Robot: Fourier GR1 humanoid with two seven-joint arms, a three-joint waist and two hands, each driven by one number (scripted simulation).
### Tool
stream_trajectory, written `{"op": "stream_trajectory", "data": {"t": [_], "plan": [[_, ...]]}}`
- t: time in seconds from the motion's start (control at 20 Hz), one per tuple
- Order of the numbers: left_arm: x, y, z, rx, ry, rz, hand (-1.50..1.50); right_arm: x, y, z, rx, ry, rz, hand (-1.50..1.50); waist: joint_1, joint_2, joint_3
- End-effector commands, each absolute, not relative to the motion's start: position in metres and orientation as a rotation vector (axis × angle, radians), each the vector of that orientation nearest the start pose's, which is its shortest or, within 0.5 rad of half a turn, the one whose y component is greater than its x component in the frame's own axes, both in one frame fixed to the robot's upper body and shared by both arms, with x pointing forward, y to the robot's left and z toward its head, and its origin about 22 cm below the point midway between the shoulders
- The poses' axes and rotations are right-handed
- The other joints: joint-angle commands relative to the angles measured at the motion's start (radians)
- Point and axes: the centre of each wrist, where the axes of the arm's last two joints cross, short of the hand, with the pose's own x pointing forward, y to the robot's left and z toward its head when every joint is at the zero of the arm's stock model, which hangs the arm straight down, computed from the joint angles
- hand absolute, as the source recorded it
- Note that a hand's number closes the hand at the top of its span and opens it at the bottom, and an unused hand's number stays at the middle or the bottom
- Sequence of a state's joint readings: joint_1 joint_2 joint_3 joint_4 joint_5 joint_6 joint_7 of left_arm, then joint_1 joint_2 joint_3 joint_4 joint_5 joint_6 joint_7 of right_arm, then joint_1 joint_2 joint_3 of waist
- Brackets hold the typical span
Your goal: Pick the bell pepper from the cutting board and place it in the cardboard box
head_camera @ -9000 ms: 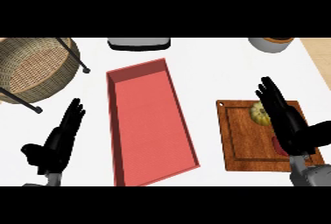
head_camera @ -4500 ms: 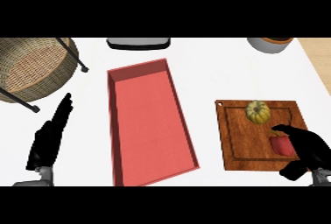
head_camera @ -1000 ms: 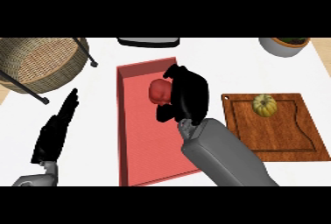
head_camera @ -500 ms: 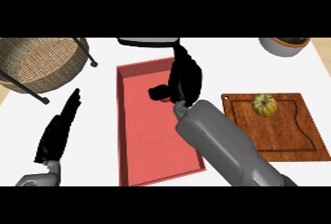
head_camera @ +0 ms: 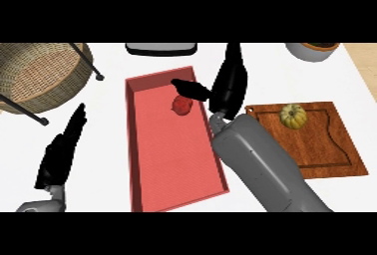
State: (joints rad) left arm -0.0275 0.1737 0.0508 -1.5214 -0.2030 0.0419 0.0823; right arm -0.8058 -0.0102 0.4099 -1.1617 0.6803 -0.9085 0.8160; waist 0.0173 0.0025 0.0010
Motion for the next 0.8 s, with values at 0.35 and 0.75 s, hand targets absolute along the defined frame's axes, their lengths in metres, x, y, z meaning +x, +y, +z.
{"op": "stream_trajectory", "data": {"t": [0.35, 0.75], "plan": [[0.222, 0.293, 0.005, 0.404, -1.439, -0.188, 0.0, 0.287, -0.158, 0.105, -0.771, -1.623, -0.416, -1.5, -0.042, -0.011, 0.0], [0.224, 0.293, -0.001, 0.384, -1.425, -0.18, 0.0, 0.195, -0.239, 0.136, -0.75, -1.669, -0.323, -1.5, -0.041, -0.008, 0.0]]}}
